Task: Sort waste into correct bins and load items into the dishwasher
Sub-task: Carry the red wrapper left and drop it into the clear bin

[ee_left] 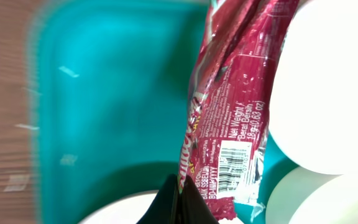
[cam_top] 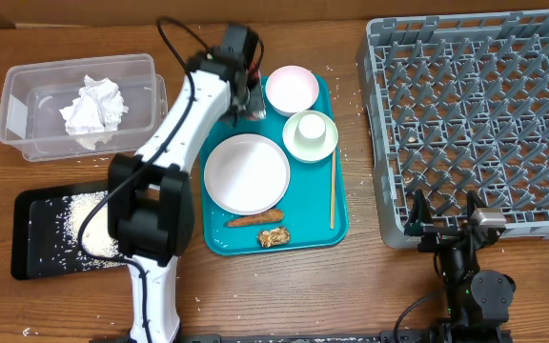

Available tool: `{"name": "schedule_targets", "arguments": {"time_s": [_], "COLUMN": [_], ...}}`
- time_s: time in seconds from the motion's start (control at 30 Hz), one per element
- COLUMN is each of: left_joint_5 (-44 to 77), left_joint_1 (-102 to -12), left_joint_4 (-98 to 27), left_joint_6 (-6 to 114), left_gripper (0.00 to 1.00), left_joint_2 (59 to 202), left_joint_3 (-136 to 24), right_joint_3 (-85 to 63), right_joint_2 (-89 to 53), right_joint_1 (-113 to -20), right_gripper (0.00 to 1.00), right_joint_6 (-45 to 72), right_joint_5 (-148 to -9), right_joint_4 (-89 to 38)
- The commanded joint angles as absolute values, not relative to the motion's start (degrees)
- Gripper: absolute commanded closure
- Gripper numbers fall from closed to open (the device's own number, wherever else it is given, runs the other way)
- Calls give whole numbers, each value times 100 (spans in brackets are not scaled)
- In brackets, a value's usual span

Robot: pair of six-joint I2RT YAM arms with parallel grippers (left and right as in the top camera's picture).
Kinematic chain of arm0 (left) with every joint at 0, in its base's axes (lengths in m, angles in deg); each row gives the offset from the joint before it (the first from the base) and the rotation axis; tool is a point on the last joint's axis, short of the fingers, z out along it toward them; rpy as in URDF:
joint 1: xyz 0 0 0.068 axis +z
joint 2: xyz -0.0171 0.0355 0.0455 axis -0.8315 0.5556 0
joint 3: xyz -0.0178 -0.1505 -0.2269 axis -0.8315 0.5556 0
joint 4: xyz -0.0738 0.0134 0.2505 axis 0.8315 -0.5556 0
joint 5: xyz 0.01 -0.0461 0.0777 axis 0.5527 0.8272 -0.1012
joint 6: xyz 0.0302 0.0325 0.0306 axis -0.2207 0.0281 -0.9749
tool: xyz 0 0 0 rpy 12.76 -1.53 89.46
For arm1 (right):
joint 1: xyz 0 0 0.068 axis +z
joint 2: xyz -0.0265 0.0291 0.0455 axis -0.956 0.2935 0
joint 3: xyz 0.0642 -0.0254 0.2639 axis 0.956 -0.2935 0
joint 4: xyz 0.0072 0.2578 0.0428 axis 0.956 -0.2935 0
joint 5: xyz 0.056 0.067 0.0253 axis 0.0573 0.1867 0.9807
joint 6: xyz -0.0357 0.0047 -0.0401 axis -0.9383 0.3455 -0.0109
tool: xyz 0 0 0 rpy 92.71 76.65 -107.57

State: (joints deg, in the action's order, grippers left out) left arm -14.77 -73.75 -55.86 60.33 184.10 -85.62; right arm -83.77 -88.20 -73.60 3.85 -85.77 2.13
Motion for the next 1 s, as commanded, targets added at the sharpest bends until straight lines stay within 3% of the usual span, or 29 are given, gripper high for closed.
{"name": "schedule_targets", "arguments": {"time_s": [0.0,0.13,0.4,0.43,0.53,0.57,0.6,0.7,0.77,0.83,0.97], "left_joint_5": [-3084,-4266,-4288,-4236,-3731,-3552,-3333,-2820,-2391,-2216,-2142], "left_joint_1": [-7250,-6944,-5829,-5676,-5281,-5169,-5045,-4771,-4601,-4559,-4586], "left_joint_4": [-5951,-6027,-6430,-6530,-6718,-6771,-6836,-7070,-7313,-7472,-7708], "left_joint_6": [5990,6173,6831,6945,7002,7002,7002,7000,6997,6995,6951], "left_gripper": [96,96,94,87,82,71,53,48,30,25,26], "left_joint_2": [17745,17308,17275,17306,17393,17430,17476,17601,17723,17778,17806], "left_joint_3": [-9412,-9558,-9541,-9539,-9519,-9519,-9519,-9519,-9519,-9519,-9519], "right_joint_3": [-8436,-8436,-8436,-8436,-8436,-8436,-8436,-8436,-8436,-8434,-8436], "right_joint_2": [-8865,-8865,-8865,-8865,-8865,-8865,-8865,-8865,-8865,-8865,-8865], "right_joint_1": [-7327,-7327,-7327,-7327,-7327,-7327,-7327,-7327,-7327,-7327,-7327], "right_gripper": [0,0,0,0,0,0,0,0,0,0,0], "right_joint_6": [348,348,348,348,348,348,348,348,348,348,348], "right_joint_5": [-8630,-8630,-8630,-8630,-8630,-8630,-8630,-8630,-8630,-8630,-8630], "right_joint_4": [246,246,246,246,246,246,246,246,246,246,246]}}
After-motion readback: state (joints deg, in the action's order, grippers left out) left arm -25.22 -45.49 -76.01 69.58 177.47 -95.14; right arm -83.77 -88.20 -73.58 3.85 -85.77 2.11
